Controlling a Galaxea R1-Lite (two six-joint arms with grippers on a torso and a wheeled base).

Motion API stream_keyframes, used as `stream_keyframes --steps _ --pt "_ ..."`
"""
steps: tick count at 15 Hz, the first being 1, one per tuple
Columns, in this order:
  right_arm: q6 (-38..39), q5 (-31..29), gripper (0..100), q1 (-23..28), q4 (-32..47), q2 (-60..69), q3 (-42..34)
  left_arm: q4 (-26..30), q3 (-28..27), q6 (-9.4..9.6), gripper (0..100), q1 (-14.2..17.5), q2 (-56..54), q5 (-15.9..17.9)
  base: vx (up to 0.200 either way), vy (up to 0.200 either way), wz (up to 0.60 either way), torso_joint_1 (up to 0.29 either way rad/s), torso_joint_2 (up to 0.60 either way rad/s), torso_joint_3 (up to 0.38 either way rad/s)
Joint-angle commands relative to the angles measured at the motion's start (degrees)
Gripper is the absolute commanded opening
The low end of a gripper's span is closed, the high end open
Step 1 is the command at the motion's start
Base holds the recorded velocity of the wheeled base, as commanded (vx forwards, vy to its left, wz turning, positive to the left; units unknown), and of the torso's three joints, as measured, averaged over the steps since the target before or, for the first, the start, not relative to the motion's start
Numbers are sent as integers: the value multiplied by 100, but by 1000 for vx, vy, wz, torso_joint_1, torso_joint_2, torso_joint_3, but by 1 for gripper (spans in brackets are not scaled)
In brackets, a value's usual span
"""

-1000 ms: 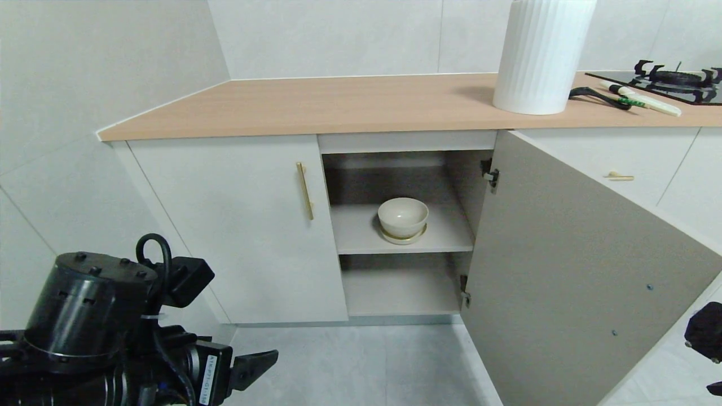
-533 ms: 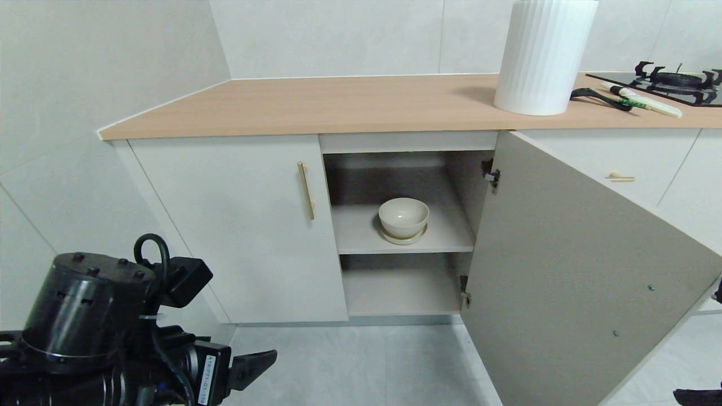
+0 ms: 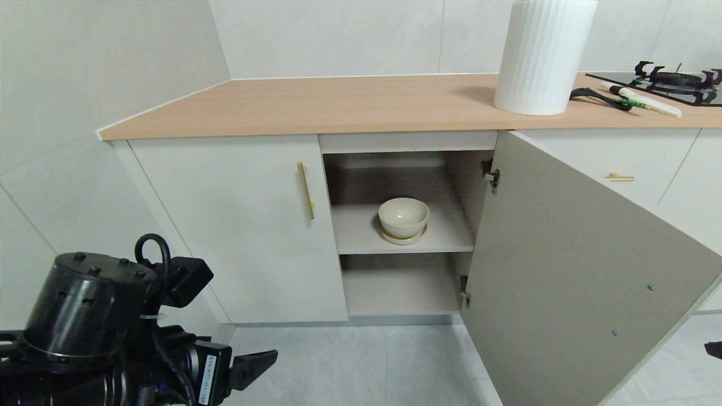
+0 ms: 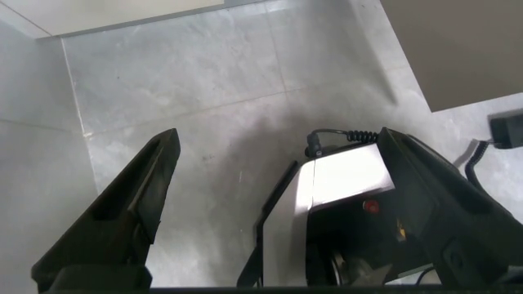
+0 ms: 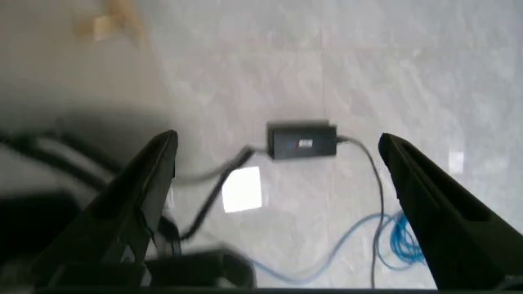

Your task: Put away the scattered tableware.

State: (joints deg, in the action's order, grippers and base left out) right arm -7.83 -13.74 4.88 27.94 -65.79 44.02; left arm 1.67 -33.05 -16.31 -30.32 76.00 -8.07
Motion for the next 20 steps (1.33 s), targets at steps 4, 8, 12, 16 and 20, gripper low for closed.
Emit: stream_keyframes --steps 4,8,12,16,20 --pt "721 56 100 198 -1045 -751 19 0 0 -4 100 0 3 -2 0 0 0 0 0 0" --pt "1213 398 100 163 -1546 -1014 28 0 0 -12 100 0 3 -2 0 0 0 0 0 0" --pt "1319 565 100 -13 -1546 -1014 19 0 0 -12 100 0 3 -2 0 0 0 0 0 0" --pt "1837 574 100 -760 -1546 -1032 -16 0 0 -12 100 0 3 -2 0 0 0 0 0 0" --pt "2602 592 100 -1709 -1555 -1225 -60 0 -9 -12 100 0 -6 -2 0 0 0 0 0 0"
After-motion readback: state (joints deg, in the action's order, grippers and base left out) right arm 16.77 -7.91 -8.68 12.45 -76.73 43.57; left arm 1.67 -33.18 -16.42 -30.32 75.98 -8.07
